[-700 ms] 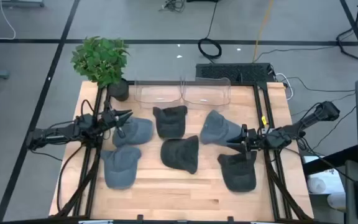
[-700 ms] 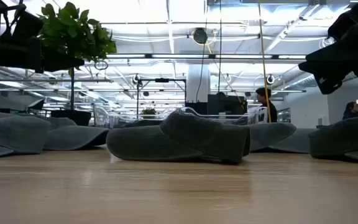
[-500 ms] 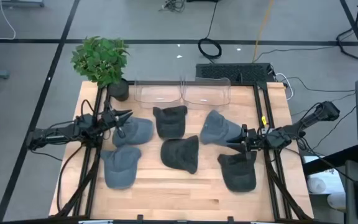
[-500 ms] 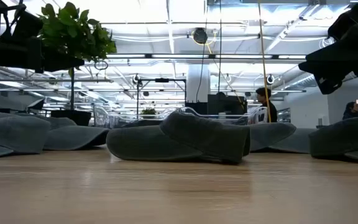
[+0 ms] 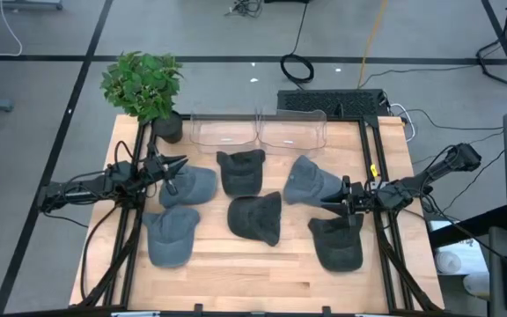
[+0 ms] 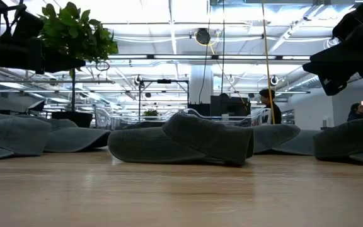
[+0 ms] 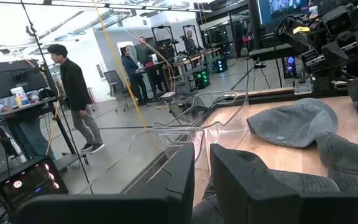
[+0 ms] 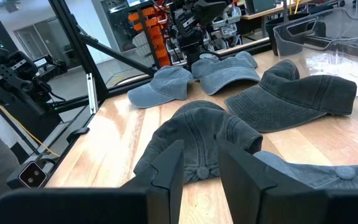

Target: Pick & Place hat

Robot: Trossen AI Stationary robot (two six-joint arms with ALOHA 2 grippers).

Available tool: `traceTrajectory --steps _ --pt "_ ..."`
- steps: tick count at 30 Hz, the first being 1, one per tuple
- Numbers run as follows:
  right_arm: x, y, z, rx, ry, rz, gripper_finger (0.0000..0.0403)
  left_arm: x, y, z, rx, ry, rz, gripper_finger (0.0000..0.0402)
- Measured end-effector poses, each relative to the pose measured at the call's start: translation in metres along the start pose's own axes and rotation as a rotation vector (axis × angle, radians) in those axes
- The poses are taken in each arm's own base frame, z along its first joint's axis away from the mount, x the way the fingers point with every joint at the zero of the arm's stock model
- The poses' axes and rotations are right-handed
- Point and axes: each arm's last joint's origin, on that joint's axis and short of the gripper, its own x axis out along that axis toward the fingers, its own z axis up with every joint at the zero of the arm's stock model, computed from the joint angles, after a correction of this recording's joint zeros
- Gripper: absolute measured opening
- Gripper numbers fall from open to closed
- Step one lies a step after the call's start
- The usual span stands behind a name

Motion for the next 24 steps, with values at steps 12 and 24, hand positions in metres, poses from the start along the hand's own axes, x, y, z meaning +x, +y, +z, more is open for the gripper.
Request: traceTrajectory --steps 12,24 --pt "0.0 0.0 0.0 0.0 0.0 0.0 0.0089 0.0 0.0 0.0 0.0 0.0 0.0 0.0063" --pt "0.0 0.0 0.0 0.0 0.0 0.0 0.0089 0.0 0.0001 0.0006 0.002 -0.008 0.003 0.0063"
